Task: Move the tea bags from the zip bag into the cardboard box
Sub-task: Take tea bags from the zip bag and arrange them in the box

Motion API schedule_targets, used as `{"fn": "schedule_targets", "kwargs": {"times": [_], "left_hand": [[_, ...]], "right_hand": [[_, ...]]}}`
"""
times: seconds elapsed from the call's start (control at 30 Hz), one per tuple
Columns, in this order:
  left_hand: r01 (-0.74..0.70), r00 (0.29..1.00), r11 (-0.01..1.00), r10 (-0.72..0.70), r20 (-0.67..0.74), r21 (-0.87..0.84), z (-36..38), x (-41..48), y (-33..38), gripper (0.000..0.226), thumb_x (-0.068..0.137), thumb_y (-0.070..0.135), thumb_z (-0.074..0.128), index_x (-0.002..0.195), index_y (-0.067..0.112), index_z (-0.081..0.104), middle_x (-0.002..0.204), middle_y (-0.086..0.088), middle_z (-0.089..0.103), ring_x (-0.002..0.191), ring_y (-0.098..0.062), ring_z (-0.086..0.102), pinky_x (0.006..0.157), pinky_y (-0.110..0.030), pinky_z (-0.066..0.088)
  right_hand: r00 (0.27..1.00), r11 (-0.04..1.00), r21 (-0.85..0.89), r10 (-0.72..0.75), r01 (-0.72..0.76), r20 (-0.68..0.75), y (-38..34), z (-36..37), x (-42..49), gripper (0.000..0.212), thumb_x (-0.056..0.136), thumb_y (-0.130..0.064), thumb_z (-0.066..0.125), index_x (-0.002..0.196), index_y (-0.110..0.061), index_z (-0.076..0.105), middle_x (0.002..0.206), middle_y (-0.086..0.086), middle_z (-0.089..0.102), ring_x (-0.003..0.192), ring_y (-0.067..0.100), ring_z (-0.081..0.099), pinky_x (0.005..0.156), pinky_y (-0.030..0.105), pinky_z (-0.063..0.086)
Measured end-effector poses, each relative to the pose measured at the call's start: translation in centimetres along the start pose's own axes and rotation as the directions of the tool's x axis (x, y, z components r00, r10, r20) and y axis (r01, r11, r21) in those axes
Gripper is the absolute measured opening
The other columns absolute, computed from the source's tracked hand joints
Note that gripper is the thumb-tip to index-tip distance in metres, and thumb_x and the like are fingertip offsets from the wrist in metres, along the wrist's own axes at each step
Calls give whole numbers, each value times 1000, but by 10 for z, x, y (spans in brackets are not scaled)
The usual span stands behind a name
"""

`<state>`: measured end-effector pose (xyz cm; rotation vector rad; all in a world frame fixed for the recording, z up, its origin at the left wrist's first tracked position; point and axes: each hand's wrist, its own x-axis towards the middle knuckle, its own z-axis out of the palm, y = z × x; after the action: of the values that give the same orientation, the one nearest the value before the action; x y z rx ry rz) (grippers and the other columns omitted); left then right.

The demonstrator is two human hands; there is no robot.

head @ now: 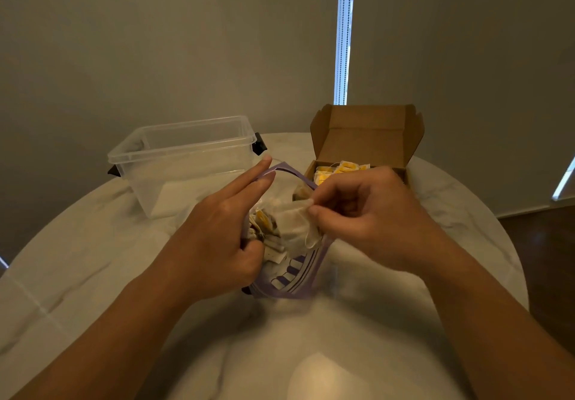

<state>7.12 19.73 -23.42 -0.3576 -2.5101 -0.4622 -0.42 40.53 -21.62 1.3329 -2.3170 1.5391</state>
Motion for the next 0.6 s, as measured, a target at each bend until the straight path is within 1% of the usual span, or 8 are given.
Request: {"fn": "schedule_targets", "kwargs": {"times": [0.07, 0.1, 0.2, 0.27, 0.3, 0.37, 0.5, 0.6], "left_hand": [[4, 1000, 1000, -4, 13, -8, 1, 0, 0, 82, 69, 18, 52, 150, 15, 40, 160, 11, 28, 131, -9, 47, 93, -12, 48], [0, 1000, 1000, 1, 15, -14, 1, 0, 0, 80, 70, 20, 52, 150, 15, 40, 160, 11, 28, 127, -11, 46, 86, -4, 45], [-1, 1000, 1000, 1, 13, -11, 2, -1, -2, 79, 73, 29, 49, 150, 19, 40, 159, 13, 29, 129, -9, 41, 83, -4, 45], [-2, 1000, 1000, 2, 7, 3, 3, -2, -3, 80, 71, 22, 55, 149, 17, 41, 159, 13, 30, 122, -16, 30, 64, 0, 41], [-4, 1000, 1000, 4, 11, 2, 3, -2, -4, 81, 70, 18, 57, 149, 16, 41, 158, 12, 30, 120, -14, 25, 59, 2, 39], [-12, 1000, 1000, 12, 23, -16, 4, -1, -4, 82, 68, 14, 58, 148, 14, 43, 158, 10, 32, 119, -12, 24, 60, 4, 38], [-24, 1000, 1000, 24, 19, 3, 3, -2, -8, 83, 67, 15, 57, 148, 14, 44, 159, 12, 31, 117, -21, 29, 57, 0, 40], [-47, 999, 999, 47, 10, -15, 4, -2, -8, 82, 67, 14, 57, 148, 14, 44, 159, 11, 32, 119, -13, 26, 60, 2, 40]], "right_hand": [[1000, 995, 102, 3, -3, -5, 1, -16, 2, 5, 85, -9, 69, 88, -10, 72, 81, 2, 73, 74, 16, 71, 66, 27, 59], [1000, 993, 119, -3, 5, -20, 2, -25, 5, 6, 84, -8, 69, 89, -7, 72, 80, 4, 73, 72, 16, 71, 65, 27, 58], [992, 994, 107, 1, 13, -127, 10, -50, 19, 4, 84, -7, 69, 87, -8, 71, 72, 2, 72, 63, 14, 68, 61, 26, 56], [977, 997, 67, 46, -33, -210, 20, -64, 30, 4, 85, -7, 70, 85, -11, 71, 69, -1, 72, 60, 12, 67, 60, 28, 56], [967, 997, 39, 81, -73, -241, 26, -69, 34, 5, 85, -8, 70, 85, -12, 71, 69, -1, 72, 61, 11, 68, 60, 28, 56], [947, 988, -14, 146, -156, -288, 40, -76, 38, 6, 85, -10, 71, 83, -16, 72, 69, -2, 72, 61, 9, 68, 61, 28, 55], [903, 959, -82, 222, -270, -368, 61, -83, 34, 9, 84, -13, 74, 78, -20, 73, 65, -1, 71, 58, 12, 68, 59, 32, 56], [891, 951, -82, 246, -298, -382, 62, -86, 27, 5, 84, -14, 73, 80, -16, 74, 65, 1, 71, 60, 13, 69, 58, 30, 57]]}}
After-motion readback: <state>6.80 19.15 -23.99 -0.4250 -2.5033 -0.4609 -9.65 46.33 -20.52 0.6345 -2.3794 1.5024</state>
